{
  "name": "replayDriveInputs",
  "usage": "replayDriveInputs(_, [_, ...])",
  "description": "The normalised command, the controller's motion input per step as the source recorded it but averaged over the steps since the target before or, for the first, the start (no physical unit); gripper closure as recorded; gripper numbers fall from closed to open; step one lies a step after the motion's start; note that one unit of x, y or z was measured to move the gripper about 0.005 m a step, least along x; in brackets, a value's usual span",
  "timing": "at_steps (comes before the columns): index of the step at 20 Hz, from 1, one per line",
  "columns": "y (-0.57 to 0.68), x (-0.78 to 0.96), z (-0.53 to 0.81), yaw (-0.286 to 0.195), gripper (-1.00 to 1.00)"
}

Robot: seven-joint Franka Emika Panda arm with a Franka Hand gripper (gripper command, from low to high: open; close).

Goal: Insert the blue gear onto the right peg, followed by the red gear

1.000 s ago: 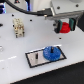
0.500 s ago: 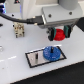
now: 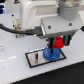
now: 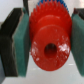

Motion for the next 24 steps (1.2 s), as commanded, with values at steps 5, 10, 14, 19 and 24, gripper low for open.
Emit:
replayDriveInputs(5, [-0.07, 0.09, -0.09, 0.000, 1.00])
replayDriveInputs(10, [-0.01, 0.03, -0.04, 0.000, 1.00])
replayDriveInputs(14, [0.01, 0.04, -0.08, 0.000, 1.00])
replayDriveInputs(19, [0.01, 0.03, -0.09, 0.000, 1.00])
replayDriveInputs(24, [0.00, 0.01, 0.12, 0.000, 1.00])
